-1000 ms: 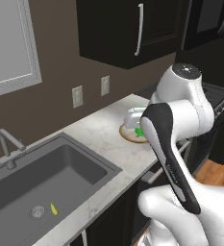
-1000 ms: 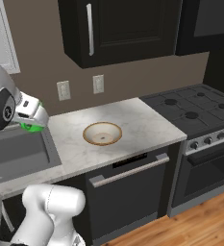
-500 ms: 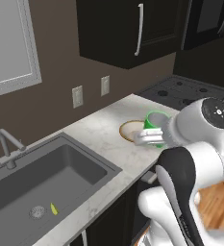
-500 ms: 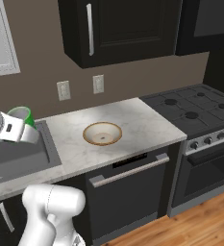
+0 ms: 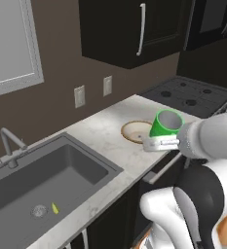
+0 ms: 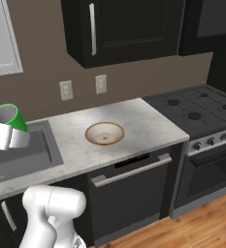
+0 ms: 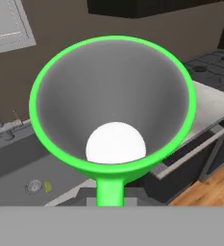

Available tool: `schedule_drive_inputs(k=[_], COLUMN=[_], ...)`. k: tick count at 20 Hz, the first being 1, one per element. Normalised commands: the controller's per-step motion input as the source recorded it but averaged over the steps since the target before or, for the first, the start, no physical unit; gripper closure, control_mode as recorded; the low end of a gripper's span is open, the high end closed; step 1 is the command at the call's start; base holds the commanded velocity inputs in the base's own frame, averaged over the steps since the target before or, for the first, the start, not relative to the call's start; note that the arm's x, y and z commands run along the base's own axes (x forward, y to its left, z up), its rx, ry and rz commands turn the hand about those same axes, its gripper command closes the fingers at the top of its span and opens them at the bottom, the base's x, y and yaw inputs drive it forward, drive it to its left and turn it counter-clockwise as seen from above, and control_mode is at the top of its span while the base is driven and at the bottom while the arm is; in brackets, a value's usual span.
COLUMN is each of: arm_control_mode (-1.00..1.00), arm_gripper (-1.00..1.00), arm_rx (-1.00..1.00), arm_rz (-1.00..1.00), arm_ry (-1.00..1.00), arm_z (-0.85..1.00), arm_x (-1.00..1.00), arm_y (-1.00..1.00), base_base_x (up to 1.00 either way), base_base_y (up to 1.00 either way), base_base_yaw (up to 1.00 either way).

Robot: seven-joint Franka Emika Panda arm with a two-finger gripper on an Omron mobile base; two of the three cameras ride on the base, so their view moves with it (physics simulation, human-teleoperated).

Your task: Clear the mugs and bowl far away from the sink.

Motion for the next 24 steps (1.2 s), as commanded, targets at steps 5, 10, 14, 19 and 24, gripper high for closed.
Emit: schedule_drive_inputs(k=[5,10,14,19,24], arm_control_mode=[1.0,1.0,1.0,1.0,1.0], arm_gripper=[1.0,1.0,1.0,1.0,1.0], arm_rx=[0.0,0.0,0.0,0.0,0.0], arm_rz=[0.0,0.0,0.0,0.0,0.0], arm_ry=[0.0,0.0,0.0,0.0,0.0], arm_z=[0.0,0.0,0.0,0.0,0.0], arm_x=[0.0,0.0,0.0,0.0,0.0], arm_y=[0.0,0.0,0.0,0.0,0.0], base_base_x=[-0.25,0.0,-0.01,-0.06,0.0], base_base_y=[-0.05,0.0,0.0,0.0,0.0], base_base_yaw=[0.43,0.71,0.89,1.0,1.0])
